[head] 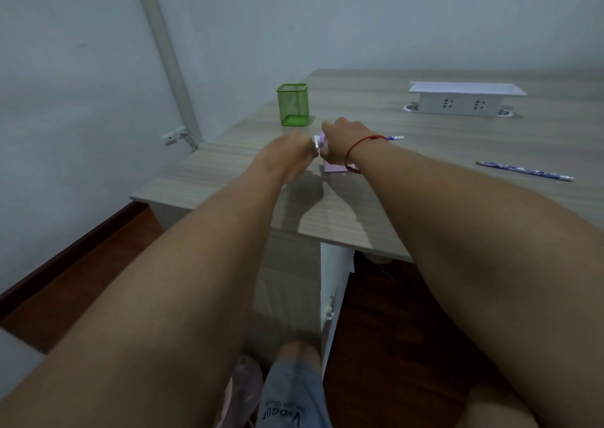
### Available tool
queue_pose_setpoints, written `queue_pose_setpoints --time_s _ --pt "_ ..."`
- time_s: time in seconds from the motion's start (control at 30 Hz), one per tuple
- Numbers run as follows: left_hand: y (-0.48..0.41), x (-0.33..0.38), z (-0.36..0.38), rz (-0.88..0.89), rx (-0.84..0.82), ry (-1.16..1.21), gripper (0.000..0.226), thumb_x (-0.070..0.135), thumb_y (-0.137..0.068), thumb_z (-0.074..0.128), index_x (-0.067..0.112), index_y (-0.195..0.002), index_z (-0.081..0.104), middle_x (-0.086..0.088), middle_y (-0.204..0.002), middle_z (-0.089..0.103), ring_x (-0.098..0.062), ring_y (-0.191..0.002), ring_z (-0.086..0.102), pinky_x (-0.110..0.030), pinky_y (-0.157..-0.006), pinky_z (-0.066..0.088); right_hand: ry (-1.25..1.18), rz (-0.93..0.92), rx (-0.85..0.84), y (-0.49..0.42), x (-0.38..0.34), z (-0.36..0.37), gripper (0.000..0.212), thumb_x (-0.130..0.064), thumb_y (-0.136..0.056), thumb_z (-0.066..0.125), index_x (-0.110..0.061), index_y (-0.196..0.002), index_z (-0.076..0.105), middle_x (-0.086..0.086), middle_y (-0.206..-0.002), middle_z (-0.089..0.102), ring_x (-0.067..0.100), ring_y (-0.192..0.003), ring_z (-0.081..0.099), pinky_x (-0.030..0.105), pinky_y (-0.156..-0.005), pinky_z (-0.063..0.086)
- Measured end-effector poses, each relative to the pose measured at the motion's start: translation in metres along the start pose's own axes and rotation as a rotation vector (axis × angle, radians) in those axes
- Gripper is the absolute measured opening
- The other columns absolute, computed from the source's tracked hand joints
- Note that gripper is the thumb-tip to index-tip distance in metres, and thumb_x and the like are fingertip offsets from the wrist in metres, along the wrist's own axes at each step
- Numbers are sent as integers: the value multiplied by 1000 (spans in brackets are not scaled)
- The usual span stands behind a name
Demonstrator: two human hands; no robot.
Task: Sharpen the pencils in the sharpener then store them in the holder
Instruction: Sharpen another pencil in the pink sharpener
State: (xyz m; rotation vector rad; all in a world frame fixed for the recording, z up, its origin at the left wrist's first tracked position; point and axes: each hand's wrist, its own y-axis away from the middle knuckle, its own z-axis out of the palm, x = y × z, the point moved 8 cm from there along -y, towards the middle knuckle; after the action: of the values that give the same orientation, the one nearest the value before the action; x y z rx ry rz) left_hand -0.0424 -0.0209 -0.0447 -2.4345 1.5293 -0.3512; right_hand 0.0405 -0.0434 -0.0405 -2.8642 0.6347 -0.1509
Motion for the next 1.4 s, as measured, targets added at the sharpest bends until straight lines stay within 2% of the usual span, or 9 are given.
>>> queue_pose_setpoints --time_s 0.13,0.27,0.5,0.6,0.67,0.77,0.93,1.23,1.4 --pt "-2 -2 6 -25 -119 74 26 17 -97 46 0 -110 61 -24 -105 64 -38 -94 58 -33 -75 37 16 -28 -5 0 1 -2 42 -31 -95 44 -9 -130 46 18 -127 52 35 -111 55 38 -88 45" --pt "-3 -11 29 -86 -201 41 27 17 -97 43 0 -98 64 -20 -104 66 -30 -84 57 -35 -77 42 -5 -24 27 2 -1 -1 44 -33 -96 42 -9 -132 46 18 -130 51 35 -114 54 39 -92 44" --pt "-21 -20 44 -112 -219 -54 34 23 -99 42 -2 -111 63 -26 -112 62 -39 -102 59 -40 -85 45 -11 6 114 3 -1 3 47 -32 -97 41 -8 -137 42 17 -138 47 35 -127 47 39 -99 40" --pt "-37 -21 42 -89 -228 -113 32 19 -97 42 1 -119 58 -26 -120 59 -40 -109 57 -41 -88 44 -25 10 120 1 2 1 47 -32 -94 44 -9 -135 44 15 -138 47 33 -125 49 38 -99 39" --pt "-44 -23 38 -51 -225 -182 31 15 -95 44 4 -121 56 -25 -116 60 -39 -107 59 -40 -86 44 -37 0 105 1 3 0 47 -32 -93 47 -9 -134 45 14 -138 48 32 -124 50 38 -99 40" --pt "-58 -29 26 2 -177 -318 24 12 -93 49 5 -111 63 -23 -104 65 -40 -97 63 -41 -77 49 -21 -24 86 1 2 1 46 -30 -94 47 -9 -135 44 13 -138 47 32 -125 50 37 -100 39" --pt "-69 -24 -11 85 -32 -351 26 17 -98 44 4 -107 65 -28 -104 62 -45 -95 62 -44 -75 49 2 -8 52 -3 3 0 44 -29 -98 42 -10 -138 41 14 -140 45 35 -126 48 39 -101 39" --pt "-36 -7 -29 107 92 -288 31 18 -99 40 -1 -104 65 -31 -101 61 -46 -93 59 -45 -74 46 -17 73 -30 -10 -1 8 50 -34 -96 45 -12 -141 39 15 -141 42 38 -130 44 48 -105 40" --pt "-19 0 -28 107 117 -218 31 20 -98 42 -1 -101 65 -30 -98 62 -45 -90 60 -43 -70 44 -9 62 -33 -9 0 8 48 -35 -97 47 -12 -139 42 15 -139 44 38 -129 45 46 -106 41"
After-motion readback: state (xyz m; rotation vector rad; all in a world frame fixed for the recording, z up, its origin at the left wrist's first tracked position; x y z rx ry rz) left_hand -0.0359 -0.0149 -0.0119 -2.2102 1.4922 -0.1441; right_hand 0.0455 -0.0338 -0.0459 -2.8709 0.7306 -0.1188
